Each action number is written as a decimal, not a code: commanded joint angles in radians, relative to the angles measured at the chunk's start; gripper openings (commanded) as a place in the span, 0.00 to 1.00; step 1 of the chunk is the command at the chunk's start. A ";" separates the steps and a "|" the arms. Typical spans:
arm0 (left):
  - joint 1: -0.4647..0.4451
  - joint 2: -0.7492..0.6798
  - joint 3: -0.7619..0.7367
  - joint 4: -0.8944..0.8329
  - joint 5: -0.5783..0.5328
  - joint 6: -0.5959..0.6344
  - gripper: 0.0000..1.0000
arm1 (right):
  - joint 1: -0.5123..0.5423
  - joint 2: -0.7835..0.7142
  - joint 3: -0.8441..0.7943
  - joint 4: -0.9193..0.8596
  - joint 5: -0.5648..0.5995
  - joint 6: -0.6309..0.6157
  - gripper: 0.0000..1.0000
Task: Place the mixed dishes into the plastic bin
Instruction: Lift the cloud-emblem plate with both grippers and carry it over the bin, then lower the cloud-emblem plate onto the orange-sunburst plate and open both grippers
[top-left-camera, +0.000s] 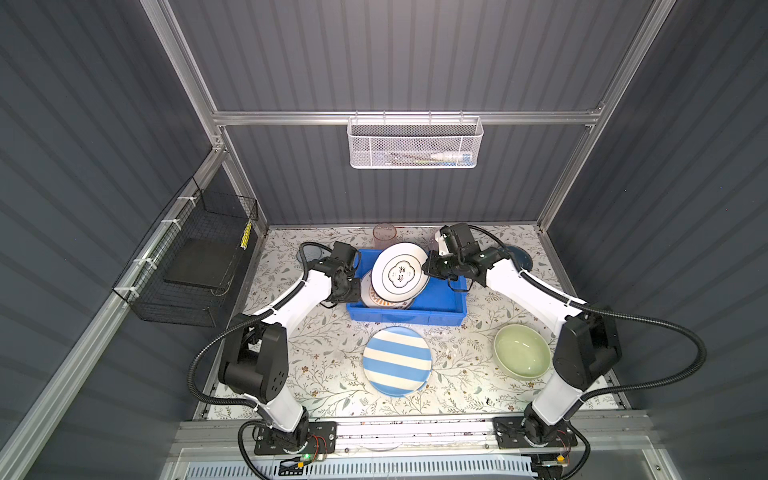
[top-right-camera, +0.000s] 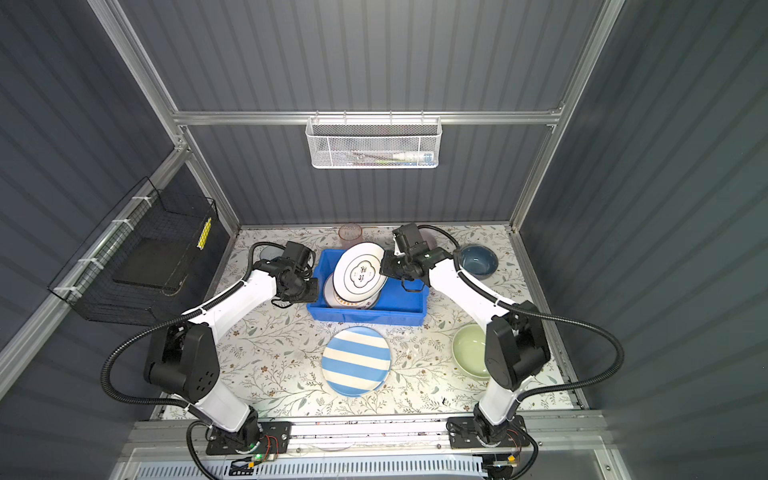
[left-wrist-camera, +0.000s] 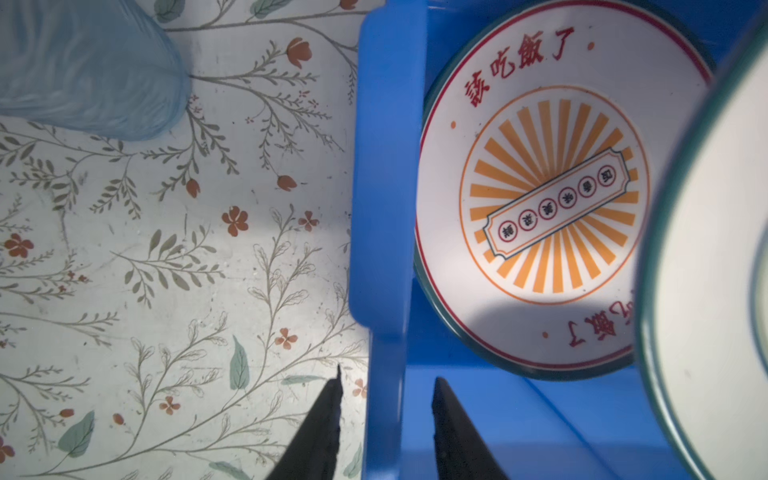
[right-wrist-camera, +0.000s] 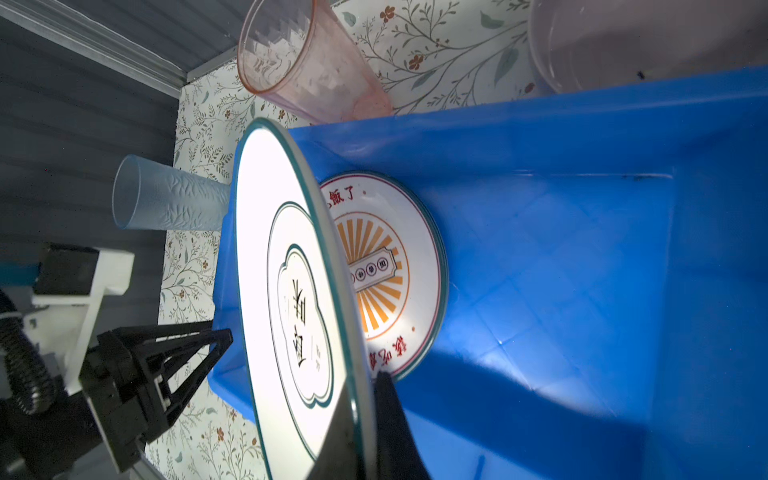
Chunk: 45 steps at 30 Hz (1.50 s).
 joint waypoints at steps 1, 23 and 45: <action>0.002 0.018 0.031 -0.008 0.022 0.025 0.36 | -0.004 0.056 0.050 0.079 -0.054 0.025 0.00; 0.002 0.038 0.027 -0.018 0.028 0.011 0.26 | -0.003 0.267 0.028 0.242 -0.182 0.082 0.03; 0.002 0.026 0.025 -0.022 0.055 0.015 0.25 | 0.001 0.271 0.006 0.152 -0.075 0.041 0.51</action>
